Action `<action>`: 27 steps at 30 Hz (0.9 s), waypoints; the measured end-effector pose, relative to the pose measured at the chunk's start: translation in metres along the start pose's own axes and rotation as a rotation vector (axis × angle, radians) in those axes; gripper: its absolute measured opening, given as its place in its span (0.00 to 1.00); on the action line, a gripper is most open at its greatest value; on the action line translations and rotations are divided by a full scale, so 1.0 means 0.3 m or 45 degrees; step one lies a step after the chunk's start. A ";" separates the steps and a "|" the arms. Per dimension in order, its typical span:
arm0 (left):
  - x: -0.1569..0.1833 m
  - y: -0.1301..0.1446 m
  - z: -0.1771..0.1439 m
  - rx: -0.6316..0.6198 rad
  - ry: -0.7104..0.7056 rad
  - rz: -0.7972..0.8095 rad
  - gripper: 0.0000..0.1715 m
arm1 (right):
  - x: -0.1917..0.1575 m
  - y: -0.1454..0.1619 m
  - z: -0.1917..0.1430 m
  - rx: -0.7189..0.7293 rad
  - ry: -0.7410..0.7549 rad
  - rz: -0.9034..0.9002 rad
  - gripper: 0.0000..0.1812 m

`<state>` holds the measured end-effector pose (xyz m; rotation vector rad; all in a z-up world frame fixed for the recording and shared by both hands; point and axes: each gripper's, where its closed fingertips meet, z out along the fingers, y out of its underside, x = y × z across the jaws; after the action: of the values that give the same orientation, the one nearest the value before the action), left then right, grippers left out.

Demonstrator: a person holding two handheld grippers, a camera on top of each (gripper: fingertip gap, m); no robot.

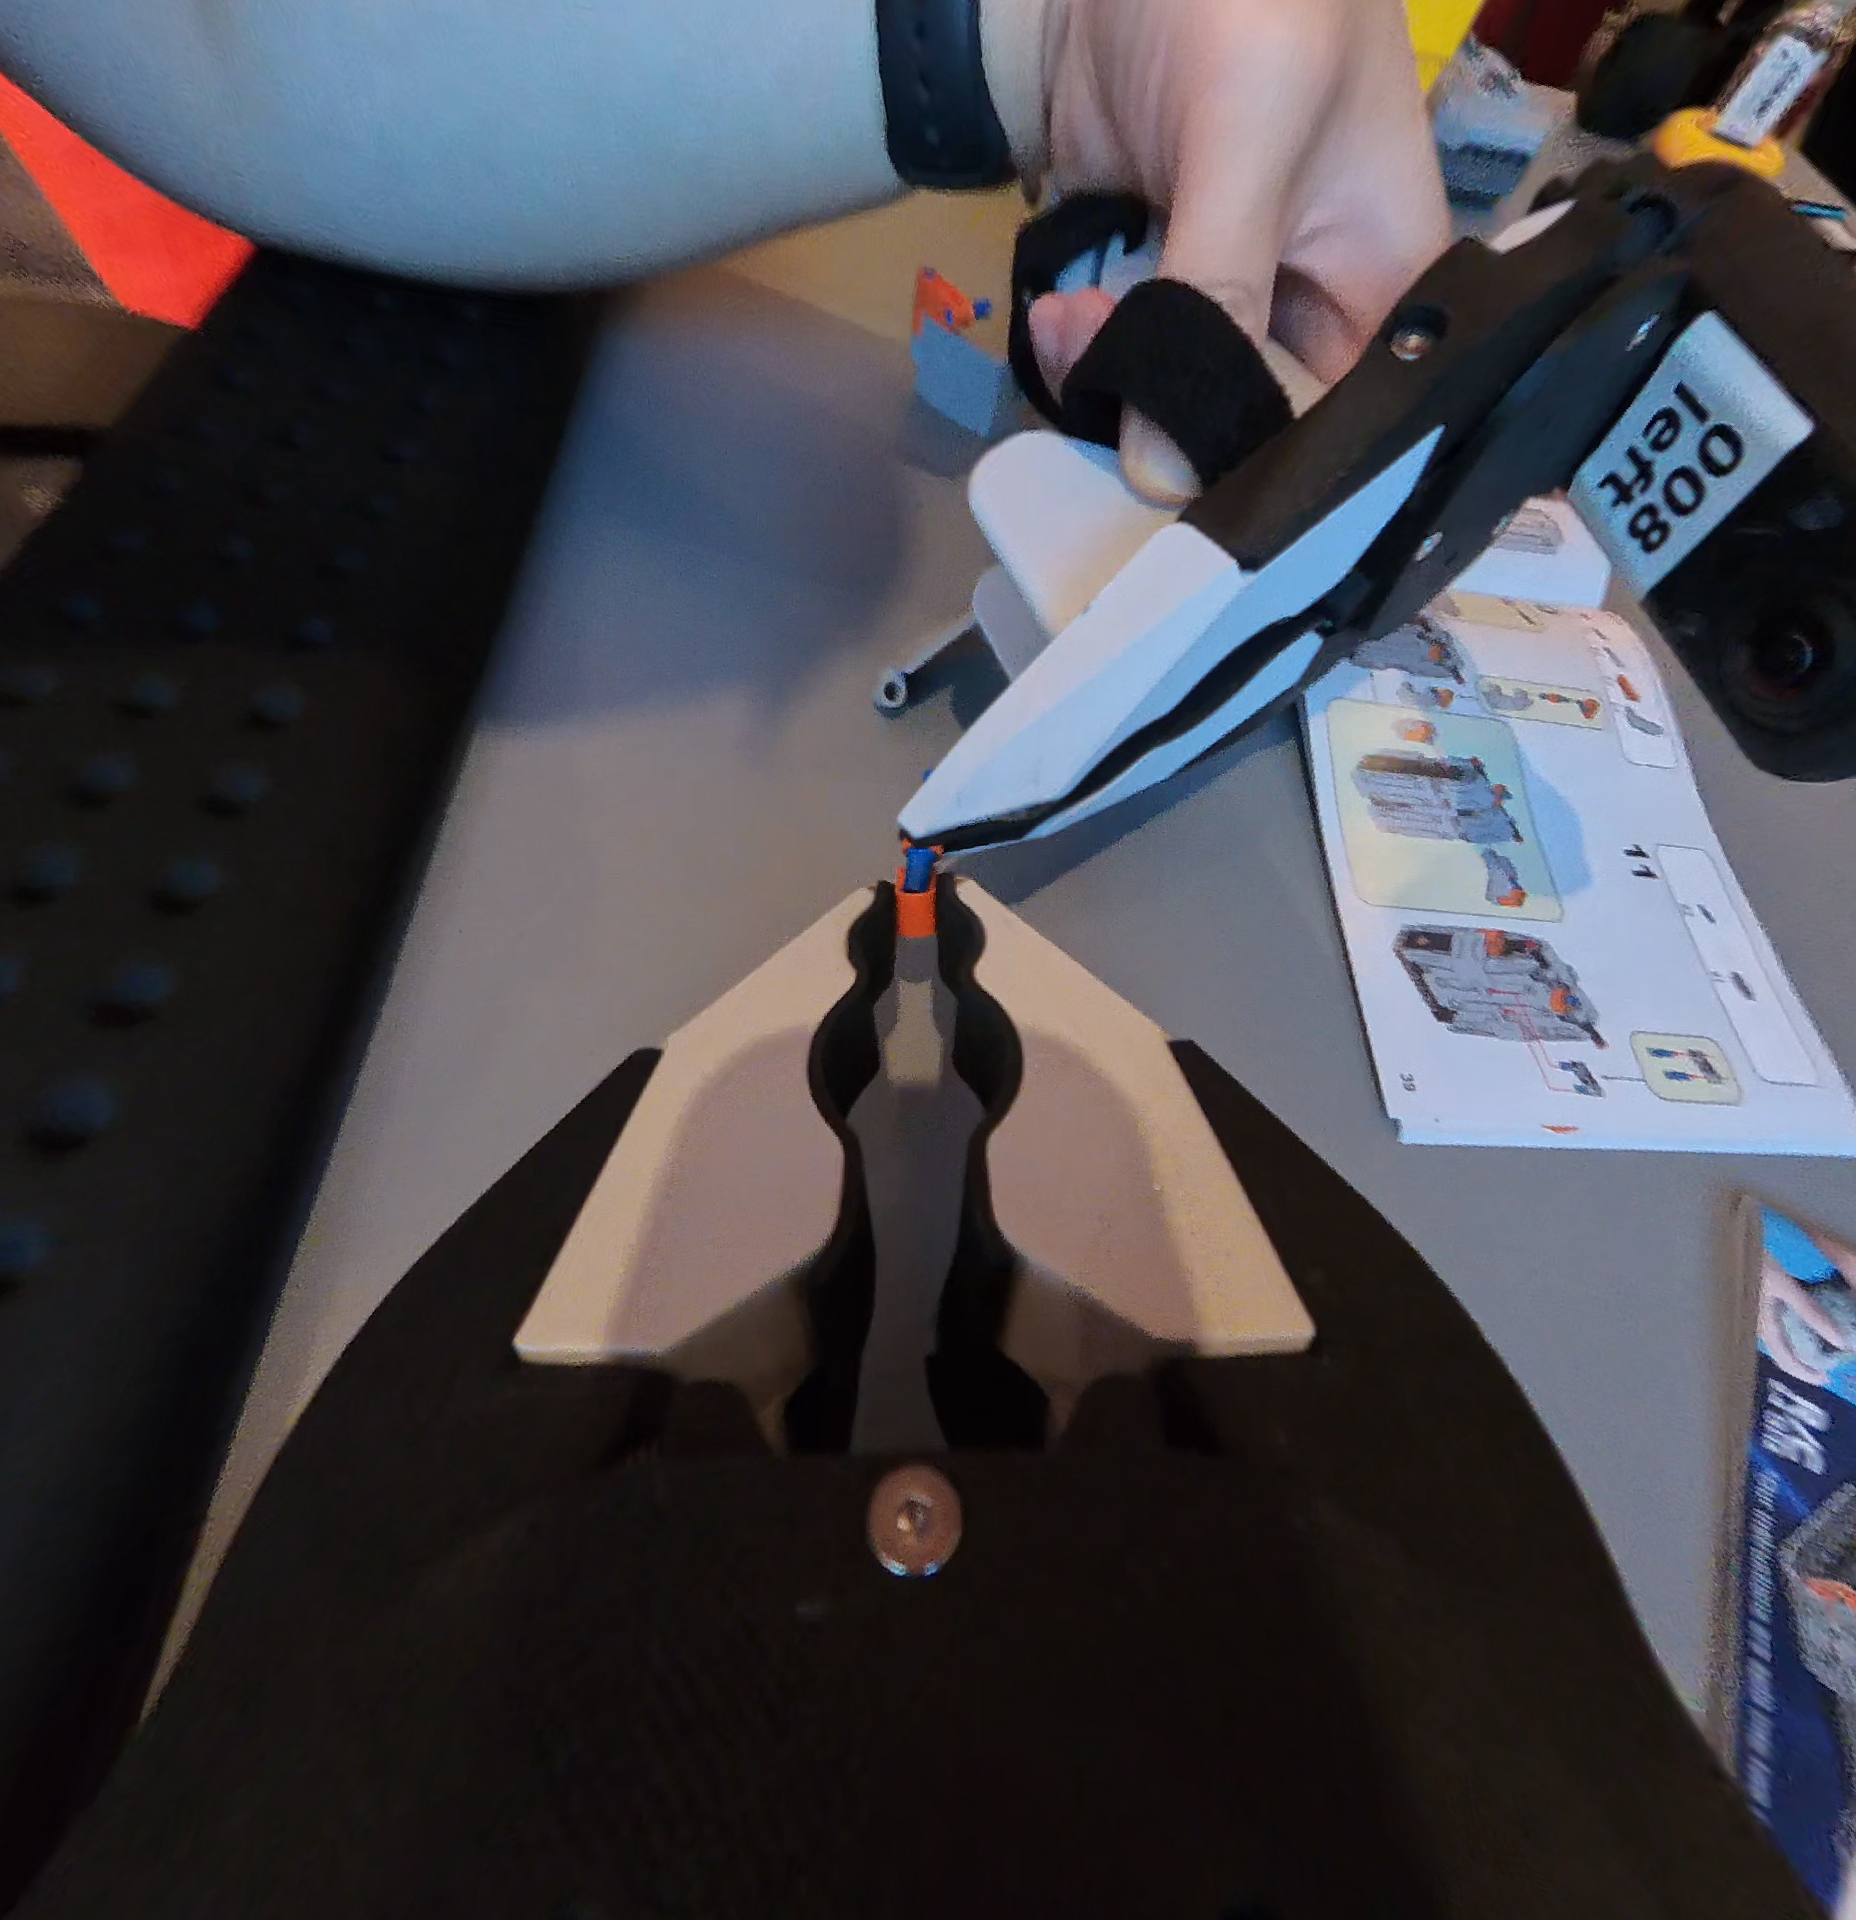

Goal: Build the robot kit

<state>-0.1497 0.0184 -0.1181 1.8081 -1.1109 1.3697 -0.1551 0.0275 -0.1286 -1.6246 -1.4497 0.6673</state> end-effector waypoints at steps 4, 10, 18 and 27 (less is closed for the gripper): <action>-0.015 -0.029 -0.026 0.080 -0.093 -0.010 0.03 | 0.050 0.014 0.001 -0.130 0.193 -0.109 0.04; -0.027 -0.093 -0.076 0.249 -0.252 0.008 0.03 | 0.144 0.031 -0.017 -0.328 0.531 -0.248 0.04; -0.062 -0.130 -0.097 0.335 -0.358 -0.016 0.03 | 0.194 0.066 -0.016 -0.514 0.768 -0.306 0.04; -0.079 -0.131 -0.105 0.338 -0.404 -0.025 0.03 | 0.204 0.074 -0.006 -0.580 0.856 -0.439 0.04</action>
<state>-0.1317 0.0696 -0.1312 2.2837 -1.1036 1.2972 -0.1303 0.0871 -0.1381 -1.6389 -1.3567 -0.4102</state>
